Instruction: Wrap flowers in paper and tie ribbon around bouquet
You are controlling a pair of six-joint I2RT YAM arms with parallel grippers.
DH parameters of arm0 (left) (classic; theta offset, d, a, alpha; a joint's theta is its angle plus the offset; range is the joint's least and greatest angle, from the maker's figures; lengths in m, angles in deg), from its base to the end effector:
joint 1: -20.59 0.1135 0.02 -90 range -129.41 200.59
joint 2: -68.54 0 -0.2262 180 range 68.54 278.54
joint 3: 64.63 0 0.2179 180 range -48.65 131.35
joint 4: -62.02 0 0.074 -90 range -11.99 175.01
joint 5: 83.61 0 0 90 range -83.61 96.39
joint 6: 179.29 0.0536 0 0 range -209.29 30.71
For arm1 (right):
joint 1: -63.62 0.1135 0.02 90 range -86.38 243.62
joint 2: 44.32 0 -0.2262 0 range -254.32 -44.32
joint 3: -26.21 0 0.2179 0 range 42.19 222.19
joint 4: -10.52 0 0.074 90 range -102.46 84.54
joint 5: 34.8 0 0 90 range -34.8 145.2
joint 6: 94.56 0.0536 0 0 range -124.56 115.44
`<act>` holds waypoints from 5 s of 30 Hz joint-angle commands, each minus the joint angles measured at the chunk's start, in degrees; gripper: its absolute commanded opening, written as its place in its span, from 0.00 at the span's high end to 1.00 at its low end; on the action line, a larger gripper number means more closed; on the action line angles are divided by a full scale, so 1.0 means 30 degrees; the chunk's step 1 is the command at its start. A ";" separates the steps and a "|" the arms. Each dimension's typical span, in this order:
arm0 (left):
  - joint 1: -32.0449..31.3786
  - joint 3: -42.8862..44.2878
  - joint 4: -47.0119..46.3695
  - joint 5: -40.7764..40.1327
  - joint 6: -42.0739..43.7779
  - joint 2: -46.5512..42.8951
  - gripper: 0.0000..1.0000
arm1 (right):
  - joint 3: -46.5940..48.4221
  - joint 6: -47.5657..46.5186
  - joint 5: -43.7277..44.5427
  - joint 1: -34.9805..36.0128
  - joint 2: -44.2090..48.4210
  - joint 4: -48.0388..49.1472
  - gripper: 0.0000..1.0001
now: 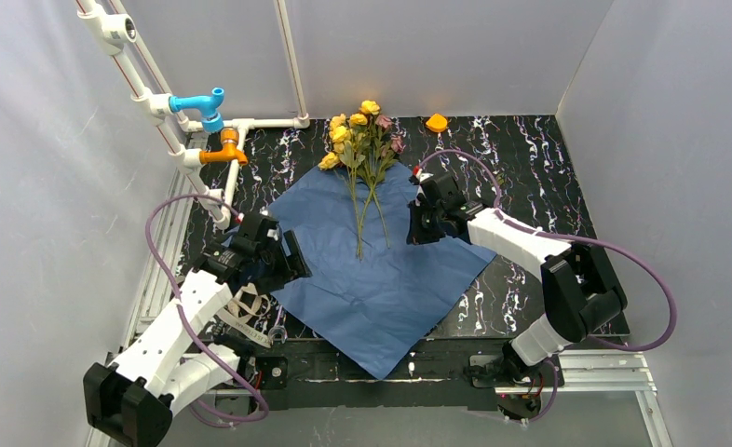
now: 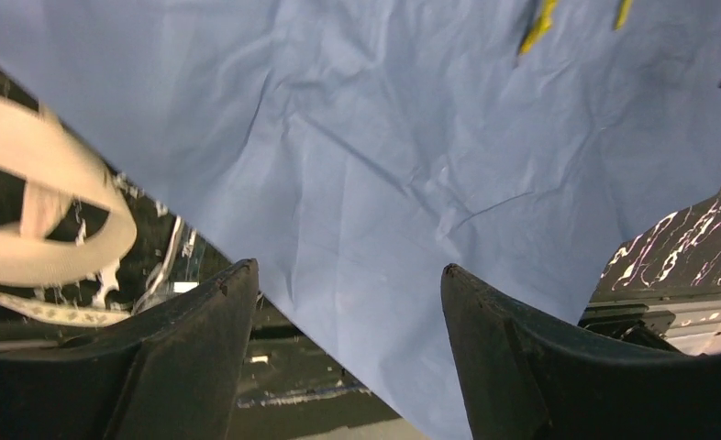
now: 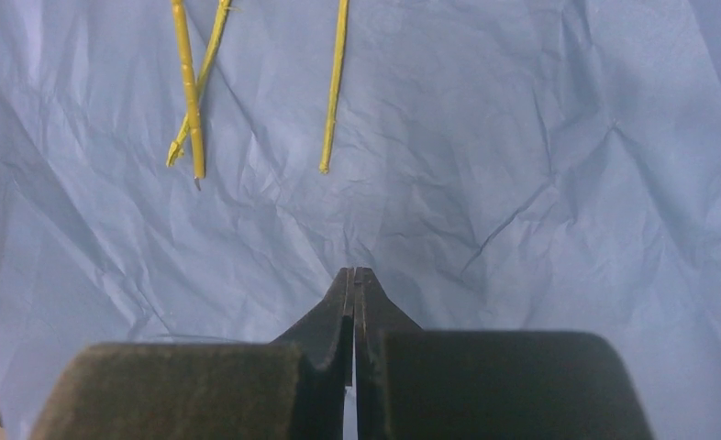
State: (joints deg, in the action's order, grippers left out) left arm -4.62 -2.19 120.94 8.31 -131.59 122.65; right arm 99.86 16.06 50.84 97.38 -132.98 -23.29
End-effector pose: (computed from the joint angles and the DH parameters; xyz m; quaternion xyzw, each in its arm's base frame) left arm 0.1657 -0.0800 0.2298 -0.1343 0.9317 -0.2004 0.2715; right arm 0.2547 0.1752 0.1873 -0.1203 0.9278 0.1923 0.2963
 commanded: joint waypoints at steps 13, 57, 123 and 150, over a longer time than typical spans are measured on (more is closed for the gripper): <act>0.0515 -0.1411 -0.0914 0.2599 0.1984 -0.0766 0.32 | -0.5244 1.0077 -0.0049 0.0171 0.8047 -0.3294 0.04; 0.0523 -0.0897 -0.3091 0.3069 0.3529 0.3419 0.65 | -1.4888 2.4005 0.3061 0.7995 1.3606 0.2326 0.82; -0.7942 -0.5161 -0.3624 0.1736 2.8899 -0.5228 0.02 | -0.6172 2.7697 0.8524 0.7487 1.4167 -0.6479 0.99; -0.9405 -0.6586 -0.9106 -0.1723 2.9843 -0.0955 0.53 | -0.7224 2.7640 0.6994 0.6795 1.5202 -0.5348 0.99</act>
State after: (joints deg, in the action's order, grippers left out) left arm -32.51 -22.04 96.38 4.48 -41.28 118.25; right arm 78.77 97.72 71.43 117.99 -88.65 -40.90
